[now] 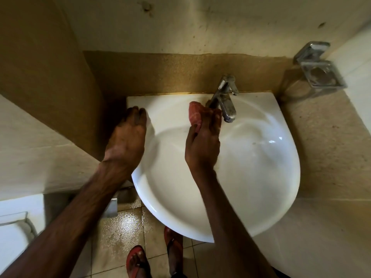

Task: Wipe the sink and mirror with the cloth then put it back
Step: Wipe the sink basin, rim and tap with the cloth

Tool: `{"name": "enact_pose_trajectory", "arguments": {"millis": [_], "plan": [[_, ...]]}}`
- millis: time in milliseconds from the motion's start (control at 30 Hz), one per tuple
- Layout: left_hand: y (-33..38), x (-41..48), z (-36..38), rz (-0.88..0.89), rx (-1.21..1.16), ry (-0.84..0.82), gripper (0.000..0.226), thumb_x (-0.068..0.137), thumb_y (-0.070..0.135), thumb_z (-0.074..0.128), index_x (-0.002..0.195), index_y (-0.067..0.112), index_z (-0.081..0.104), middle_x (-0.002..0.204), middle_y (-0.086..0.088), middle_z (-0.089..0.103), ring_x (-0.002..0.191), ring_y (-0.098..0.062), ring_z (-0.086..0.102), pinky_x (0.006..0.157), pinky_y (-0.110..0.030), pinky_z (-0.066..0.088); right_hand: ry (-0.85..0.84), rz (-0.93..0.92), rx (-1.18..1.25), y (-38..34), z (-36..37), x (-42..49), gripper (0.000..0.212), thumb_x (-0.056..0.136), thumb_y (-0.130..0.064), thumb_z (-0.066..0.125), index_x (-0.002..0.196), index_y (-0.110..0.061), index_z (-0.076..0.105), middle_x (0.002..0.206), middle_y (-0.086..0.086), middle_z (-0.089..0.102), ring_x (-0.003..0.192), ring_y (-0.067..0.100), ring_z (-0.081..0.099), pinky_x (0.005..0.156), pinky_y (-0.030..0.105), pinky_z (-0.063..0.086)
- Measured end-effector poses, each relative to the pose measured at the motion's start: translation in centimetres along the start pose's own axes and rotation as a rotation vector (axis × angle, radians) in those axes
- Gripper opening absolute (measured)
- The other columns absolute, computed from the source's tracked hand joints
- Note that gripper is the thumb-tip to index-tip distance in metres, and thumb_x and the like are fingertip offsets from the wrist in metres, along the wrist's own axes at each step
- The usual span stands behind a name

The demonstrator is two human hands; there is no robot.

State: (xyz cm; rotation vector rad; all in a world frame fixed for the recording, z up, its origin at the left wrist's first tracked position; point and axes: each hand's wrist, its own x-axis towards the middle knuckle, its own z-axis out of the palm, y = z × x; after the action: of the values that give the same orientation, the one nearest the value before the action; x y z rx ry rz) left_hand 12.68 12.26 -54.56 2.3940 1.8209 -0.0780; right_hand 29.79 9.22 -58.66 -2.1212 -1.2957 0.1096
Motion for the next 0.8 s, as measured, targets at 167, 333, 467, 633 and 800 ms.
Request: {"name": "enact_pose_trajectory", "arguments": {"millis": [167,333,467,633,800], "plan": [[-0.2,0.2,0.0,0.0,-0.037,-0.005,0.079,0.085,-0.009,0.051,0.156,0.005,0.022,0.16,-0.016,0.022,0.14,-0.038,0.035,0.109,-0.043,0.04,-0.028,-0.01,-0.035,3.2,-1.7,1.1,0.048,0.104,-0.031,0.048,0.15,-0.018,0.047,0.159,0.009,0.044,0.132,0.036,0.058,0.097,0.052,0.057],[0.0,0.0,0.0,-0.002,-0.03,0.003,0.075,0.085,-0.008,0.049,0.155,0.004,0.024,0.159,-0.017,0.024,0.138,-0.039,0.036,0.108,-0.042,0.039,-0.048,-0.025,-0.052,1.5,-1.0,0.0,0.056,0.102,-0.025,0.052,0.156,-0.021,0.037,0.166,0.009,0.03,0.139,0.037,0.052,0.101,0.047,0.053],[0.2,0.0,-0.3,-0.002,-0.047,0.009,0.077,0.084,-0.008,0.052,0.155,0.005,0.025,0.158,-0.017,0.025,0.136,-0.039,0.038,0.107,-0.042,0.04,-0.081,-0.067,-0.059,2.6,-2.0,0.6,0.052,0.103,-0.029,0.053,0.153,-0.018,0.043,0.156,0.012,0.046,0.132,0.038,0.057,0.098,0.049,0.054],[0.3,0.0,-0.2,0.006,-0.037,0.003,0.076,0.085,-0.007,0.051,0.155,0.004,0.024,0.159,-0.018,0.024,0.14,-0.039,0.034,0.11,-0.043,0.037,0.061,-0.188,0.005,0.1,-1.1,-0.1,0.053,0.095,-0.01,0.064,0.144,-0.018,0.046,0.15,0.005,0.044,0.129,0.04,0.059,0.101,0.056,0.055],[0.3,0.1,-0.2,-0.007,-0.052,0.003,0.077,0.086,-0.006,0.051,0.156,0.005,0.022,0.16,-0.018,0.022,0.142,-0.039,0.031,0.112,-0.043,0.035,-0.073,-0.346,-0.049,-1.2,0.1,2.3,0.036,0.101,-0.02,0.055,0.136,-0.012,0.059,0.136,0.014,0.061,0.129,0.034,0.057,0.102,0.044,0.054]]}}
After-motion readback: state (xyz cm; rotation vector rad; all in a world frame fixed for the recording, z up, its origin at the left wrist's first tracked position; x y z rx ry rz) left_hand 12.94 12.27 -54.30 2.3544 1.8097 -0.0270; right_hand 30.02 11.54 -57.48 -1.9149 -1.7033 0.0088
